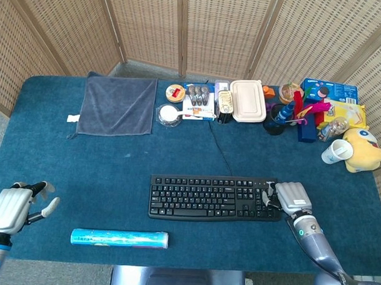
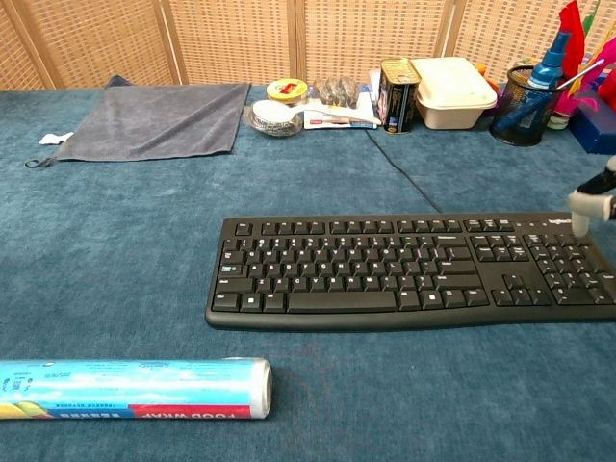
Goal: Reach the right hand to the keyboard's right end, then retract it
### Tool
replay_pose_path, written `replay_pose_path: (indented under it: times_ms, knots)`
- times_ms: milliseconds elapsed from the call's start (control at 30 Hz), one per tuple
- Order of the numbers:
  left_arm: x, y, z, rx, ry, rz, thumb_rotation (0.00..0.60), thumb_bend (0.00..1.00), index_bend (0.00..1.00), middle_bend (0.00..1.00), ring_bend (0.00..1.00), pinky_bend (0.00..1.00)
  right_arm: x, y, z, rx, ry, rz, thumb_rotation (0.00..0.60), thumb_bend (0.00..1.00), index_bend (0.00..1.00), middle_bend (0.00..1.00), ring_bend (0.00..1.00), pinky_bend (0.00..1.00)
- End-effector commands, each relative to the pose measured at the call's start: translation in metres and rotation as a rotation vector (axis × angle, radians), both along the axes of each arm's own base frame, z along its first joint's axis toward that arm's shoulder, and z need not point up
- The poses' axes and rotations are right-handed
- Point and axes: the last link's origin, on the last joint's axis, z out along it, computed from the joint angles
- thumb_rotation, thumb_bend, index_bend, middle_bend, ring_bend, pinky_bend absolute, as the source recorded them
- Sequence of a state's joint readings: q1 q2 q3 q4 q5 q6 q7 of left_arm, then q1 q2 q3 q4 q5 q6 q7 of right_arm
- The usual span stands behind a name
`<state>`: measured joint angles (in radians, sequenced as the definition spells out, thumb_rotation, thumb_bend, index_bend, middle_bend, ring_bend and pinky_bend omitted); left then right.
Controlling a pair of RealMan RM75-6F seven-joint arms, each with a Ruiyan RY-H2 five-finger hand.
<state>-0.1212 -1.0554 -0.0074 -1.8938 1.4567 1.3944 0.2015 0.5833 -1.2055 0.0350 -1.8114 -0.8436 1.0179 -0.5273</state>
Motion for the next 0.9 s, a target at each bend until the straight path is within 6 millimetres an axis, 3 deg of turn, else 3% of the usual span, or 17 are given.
replay_pose_path:
  times_ms: [33,133,200,333,733,900]
  knots:
    - [0.000,-0.001,0.000,0.000,-0.002,0.002,0.000,0.22,0.41,0.53,0.59,0.37,0.004,0.003,0.014,-0.043,-0.028,0.008,0.000,0.55,0.39,0.89,0.99,0.81]
    - [-0.002,-0.003,-0.001,0.000,-0.003,0.008,0.000,0.22,0.41,0.53,0.59,0.37,0.004,0.009,0.030,-0.095,-0.061,0.012,0.000,0.54,0.39,0.81,0.94,0.80]
    - [-0.006,-0.007,0.002,0.012,-0.004,0.028,0.000,0.22,0.41,0.53,0.59,0.37,-0.003,0.016,0.051,-0.199,-0.119,0.001,0.000,0.53,0.39,0.75,0.87,0.78]
    - [-0.010,-0.012,0.003,0.016,-0.005,0.048,0.000,0.22,0.41,0.54,0.59,0.37,-0.016,0.031,0.066,-0.305,-0.181,0.054,0.000,0.51,0.39,0.66,0.76,0.73]
    - [-0.015,-0.022,0.002,0.019,-0.014,0.070,0.000,0.22,0.41,0.53,0.59,0.37,-0.046,0.065,0.074,-0.421,-0.222,0.083,0.000,0.50,0.39,0.52,0.56,0.55]
    - [-0.016,-0.021,0.001,0.020,-0.018,0.072,0.000,0.22,0.41,0.53,0.59,0.37,-0.053,0.070,0.078,-0.448,-0.225,0.076,0.000,0.50,0.39,0.51,0.54,0.54]
